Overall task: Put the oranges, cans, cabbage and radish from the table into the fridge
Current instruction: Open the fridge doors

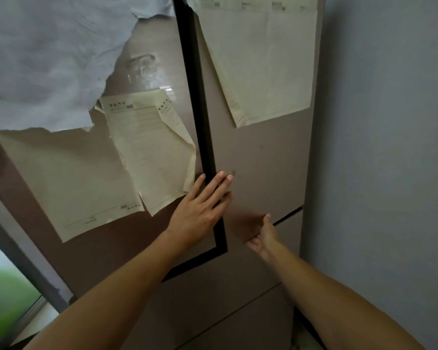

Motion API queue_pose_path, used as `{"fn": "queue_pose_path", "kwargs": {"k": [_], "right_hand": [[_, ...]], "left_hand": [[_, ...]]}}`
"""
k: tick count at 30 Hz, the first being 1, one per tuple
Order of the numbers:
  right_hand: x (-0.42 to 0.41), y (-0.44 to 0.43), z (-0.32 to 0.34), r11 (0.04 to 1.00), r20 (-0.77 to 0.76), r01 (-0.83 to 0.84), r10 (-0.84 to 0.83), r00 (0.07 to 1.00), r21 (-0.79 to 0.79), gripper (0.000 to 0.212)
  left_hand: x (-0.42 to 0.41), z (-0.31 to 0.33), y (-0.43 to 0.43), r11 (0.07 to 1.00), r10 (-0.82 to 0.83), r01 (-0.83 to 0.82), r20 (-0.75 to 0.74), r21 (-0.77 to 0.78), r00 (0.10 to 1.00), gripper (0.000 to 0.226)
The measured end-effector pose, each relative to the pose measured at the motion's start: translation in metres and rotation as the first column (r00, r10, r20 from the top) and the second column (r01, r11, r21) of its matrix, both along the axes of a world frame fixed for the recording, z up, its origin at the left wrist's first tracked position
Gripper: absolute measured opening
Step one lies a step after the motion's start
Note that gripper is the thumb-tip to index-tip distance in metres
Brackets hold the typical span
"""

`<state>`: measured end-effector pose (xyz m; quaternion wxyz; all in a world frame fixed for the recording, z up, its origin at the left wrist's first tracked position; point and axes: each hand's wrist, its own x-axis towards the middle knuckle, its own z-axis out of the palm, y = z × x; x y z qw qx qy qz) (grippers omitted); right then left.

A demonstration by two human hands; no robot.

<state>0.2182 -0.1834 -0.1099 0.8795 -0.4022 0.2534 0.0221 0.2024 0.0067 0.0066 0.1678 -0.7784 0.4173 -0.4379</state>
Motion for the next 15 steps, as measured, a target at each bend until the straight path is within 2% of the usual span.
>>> {"fn": "queue_pose_path", "kwargs": {"k": [4, 9, 11, 15], "right_hand": [[-0.035, -0.032, 0.004, 0.990, 0.038, -0.119, 0.122, 0.992, -0.077, 0.057], [-0.079, -0.077, 0.015, 0.948, 0.019, -0.214, 0.225, 0.974, -0.235, 0.040], [-0.094, -0.098, 0.018, 0.932, 0.028, -0.210, 0.229, 0.973, -0.296, 0.040], [-0.121, -0.138, 0.018, 0.921, 0.044, -0.150, 0.177, 0.983, -0.359, 0.041]], "left_hand": [[-0.038, 0.002, -0.027, 0.999, 0.004, -0.003, -0.029, 0.045, 1.000, 0.050], [-0.093, -0.002, -0.089, 0.999, -0.045, 0.046, -0.044, 0.023, 0.998, 0.031], [-0.114, -0.004, -0.114, 0.997, -0.067, 0.069, -0.085, 0.021, 0.994, 0.035], [-0.147, -0.010, -0.142, 0.991, -0.061, 0.039, -0.175, -0.129, 0.983, 0.042]]}}
